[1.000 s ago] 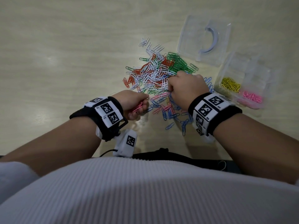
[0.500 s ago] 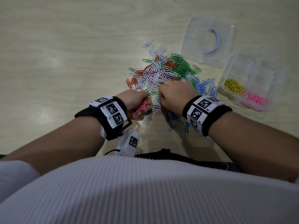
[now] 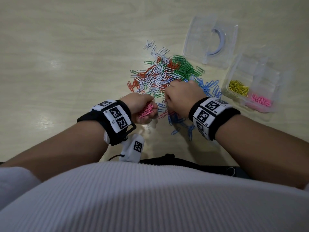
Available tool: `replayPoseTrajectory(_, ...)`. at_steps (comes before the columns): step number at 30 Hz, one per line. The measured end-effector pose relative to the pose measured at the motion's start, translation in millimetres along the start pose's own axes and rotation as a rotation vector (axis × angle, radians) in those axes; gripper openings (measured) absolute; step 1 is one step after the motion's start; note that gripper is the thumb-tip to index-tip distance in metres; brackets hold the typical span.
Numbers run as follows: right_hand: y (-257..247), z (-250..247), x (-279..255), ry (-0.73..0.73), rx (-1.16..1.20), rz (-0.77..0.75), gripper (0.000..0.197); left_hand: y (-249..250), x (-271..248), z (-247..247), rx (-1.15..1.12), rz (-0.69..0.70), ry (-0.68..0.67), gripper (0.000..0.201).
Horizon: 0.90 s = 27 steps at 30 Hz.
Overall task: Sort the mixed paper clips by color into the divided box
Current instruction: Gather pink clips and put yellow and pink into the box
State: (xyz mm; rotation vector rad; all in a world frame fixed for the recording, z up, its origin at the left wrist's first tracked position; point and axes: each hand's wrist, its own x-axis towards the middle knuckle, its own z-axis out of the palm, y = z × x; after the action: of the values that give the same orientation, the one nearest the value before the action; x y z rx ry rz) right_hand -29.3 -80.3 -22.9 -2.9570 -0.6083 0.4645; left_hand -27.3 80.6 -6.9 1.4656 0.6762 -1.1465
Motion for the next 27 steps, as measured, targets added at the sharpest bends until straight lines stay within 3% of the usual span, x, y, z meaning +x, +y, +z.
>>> replayPoseTrajectory(4,0,-6,-6,0.105,0.199,0.014,0.011,-1,5,-1,0.013,-0.002,0.003,0.039)
replayPoseTrajectory(8,-10,-16,-10,0.057,0.399,-0.151,0.014,-1,9,1,0.028,-0.002,-0.051,0.031)
replayPoseTrajectory(10,-7,-15,-9,0.108,0.45,-0.114,0.016,-1,10,2,-0.002,0.0,-0.097,0.033)
replayPoseTrajectory(12,2,-12,-8,0.169,0.496,0.022,0.018,-1,10,1,-0.038,0.01,-0.122,0.033)
replayPoseTrajectory(15,20,-8,-8,0.094,0.307,0.165,0.022,-3,9,-1,-0.066,0.025,-0.13,0.031)
replayPoseTrajectory(18,27,-3,-13,-0.017,0.143,0.144,0.017,-5,10,-3,-0.044,0.032,-0.108,0.031)
replayPoseTrajectory(27,20,0,-12,0.006,0.032,0.13,0.015,-4,11,-3,-0.012,0.011,-0.078,0.036)
